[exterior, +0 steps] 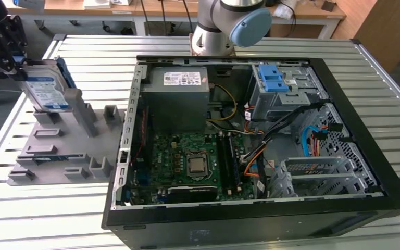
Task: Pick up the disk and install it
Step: 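Pick up the disk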
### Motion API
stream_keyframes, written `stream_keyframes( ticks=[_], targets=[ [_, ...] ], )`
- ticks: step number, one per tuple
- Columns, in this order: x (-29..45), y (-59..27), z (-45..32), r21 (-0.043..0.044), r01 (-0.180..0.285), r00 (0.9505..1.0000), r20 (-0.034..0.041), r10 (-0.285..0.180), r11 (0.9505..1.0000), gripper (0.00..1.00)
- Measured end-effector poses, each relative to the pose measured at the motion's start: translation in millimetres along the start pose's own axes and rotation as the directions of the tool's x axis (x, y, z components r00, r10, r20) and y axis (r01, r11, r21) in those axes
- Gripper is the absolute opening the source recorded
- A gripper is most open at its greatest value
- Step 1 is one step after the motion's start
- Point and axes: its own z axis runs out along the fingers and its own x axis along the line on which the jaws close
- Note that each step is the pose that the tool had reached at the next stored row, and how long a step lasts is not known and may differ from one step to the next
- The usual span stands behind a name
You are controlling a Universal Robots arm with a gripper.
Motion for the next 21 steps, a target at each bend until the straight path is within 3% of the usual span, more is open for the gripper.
stream_keyframes(
  ticks=[21],
  targets=[
    [-0.5,0.5,-22.3,0.0002,0.000,1.0000,0.0000,0.000,1.0000,0.37]
  ],
)
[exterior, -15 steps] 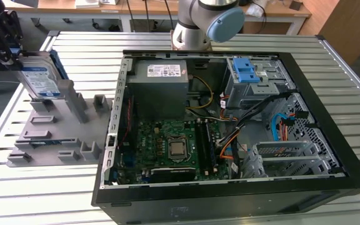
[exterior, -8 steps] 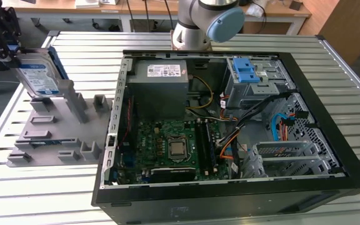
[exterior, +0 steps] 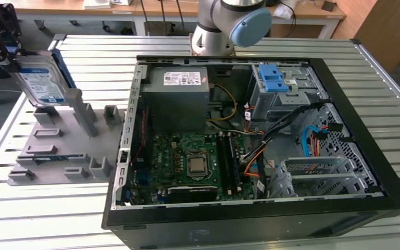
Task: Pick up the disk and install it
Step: 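Pick up the disk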
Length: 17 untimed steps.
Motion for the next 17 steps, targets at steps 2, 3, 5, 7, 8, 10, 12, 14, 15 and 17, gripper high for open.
stream_keyframes(
  ticks=[2,3,5,7,8,10,12,14,15,17],
  targets=[
    [0.0,0.0,-1.9,0.0000,0.000,1.0000,0.0000,0.000,1.0000,0.37],
    [-0.1,0.0,-2.8,0.0000,0.000,1.0000,0.0000,0.000,1.0000,0.37],
    [-0.1,0.1,-4.8,0.0001,0.000,1.0000,0.0000,0.000,1.0000,0.37],
    [-0.2,0.1,-6.8,0.0001,0.000,1.0000,0.0000,0.000,1.0000,0.37],
    [-0.3,0.2,-7.9,0.0001,0.000,1.0000,0.0000,0.000,1.0000,0.37],
    [-0.3,0.2,-9.7,0.0002,0.000,1.0000,0.0000,0.000,1.0000,0.37],
    [-0.4,0.2,-11.4,0.0003,0.000,1.0000,0.0000,0.000,1.0000,0.37],
    [-0.5,0.3,-13.3,0.0005,0.000,1.0000,0.0000,0.000,1.0000,0.37],
    [-0.5,0.3,-14.4,0.0006,0.000,1.0000,0.0000,0.000,1.0000,0.37],
    [-0.6,0.4,-16.4,0.0007,0.000,1.0000,0.0000,0.000,1.0000,0.37]
  ],
)
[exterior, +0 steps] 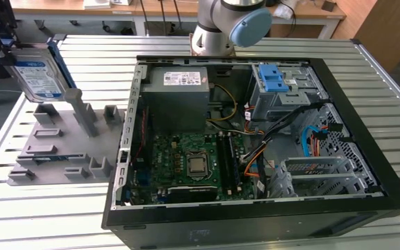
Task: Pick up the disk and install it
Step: 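Pick up the disk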
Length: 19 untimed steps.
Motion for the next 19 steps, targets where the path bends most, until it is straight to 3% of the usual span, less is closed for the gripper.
stream_keyframes(
  ticks=[19],
  targets=[
    [-0.7,0.5,-22.2,0.0026,0.000,1.0000,0.0000,0.000,1.0000,0.37]
  ],
)
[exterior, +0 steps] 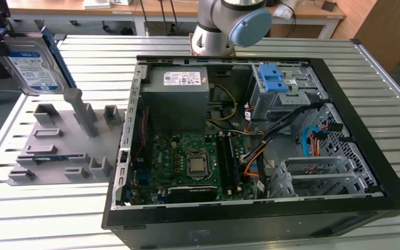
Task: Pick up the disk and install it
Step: 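Pick up the disk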
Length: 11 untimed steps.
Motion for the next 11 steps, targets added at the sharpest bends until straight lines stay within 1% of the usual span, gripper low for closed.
stream_keyframes(
  ticks=[11],
  targets=[
    [-0.4,0.3,-14.5,0.0018,0.000,1.0000,0.0000,0.000,1.0000,0.37]
  ],
)
